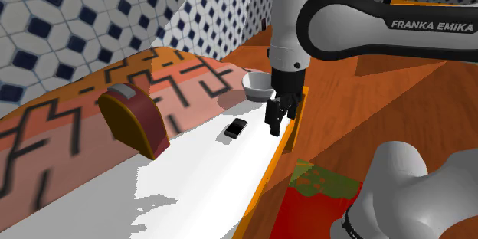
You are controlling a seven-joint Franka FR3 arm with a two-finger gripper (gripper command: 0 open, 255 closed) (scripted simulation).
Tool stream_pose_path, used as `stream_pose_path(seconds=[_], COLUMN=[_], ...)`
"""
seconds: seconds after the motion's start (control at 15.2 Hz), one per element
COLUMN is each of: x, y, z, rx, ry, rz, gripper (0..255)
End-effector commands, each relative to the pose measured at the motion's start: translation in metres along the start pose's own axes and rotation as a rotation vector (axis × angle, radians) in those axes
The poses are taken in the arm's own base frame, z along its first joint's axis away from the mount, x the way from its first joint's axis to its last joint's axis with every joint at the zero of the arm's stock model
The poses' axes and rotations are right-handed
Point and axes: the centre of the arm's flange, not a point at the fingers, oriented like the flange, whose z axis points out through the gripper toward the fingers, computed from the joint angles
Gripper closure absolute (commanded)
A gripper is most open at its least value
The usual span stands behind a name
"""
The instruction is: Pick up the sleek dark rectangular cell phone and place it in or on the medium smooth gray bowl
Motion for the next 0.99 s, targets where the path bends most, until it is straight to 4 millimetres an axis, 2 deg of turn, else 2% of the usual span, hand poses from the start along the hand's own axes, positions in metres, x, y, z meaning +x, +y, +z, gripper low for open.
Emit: stream_pose_path(seconds=[0.0,0.46,0.92], x=[0.0,0.074,0.148], y=[0.0,-0.01,0.007], z=[0.0,0.046,0.089], rx=[0.0,-0.022,-0.044], ry=[0.0,0.043,0.085], rz=[0.0,0.34,0.679], gripper=[0,0,0])
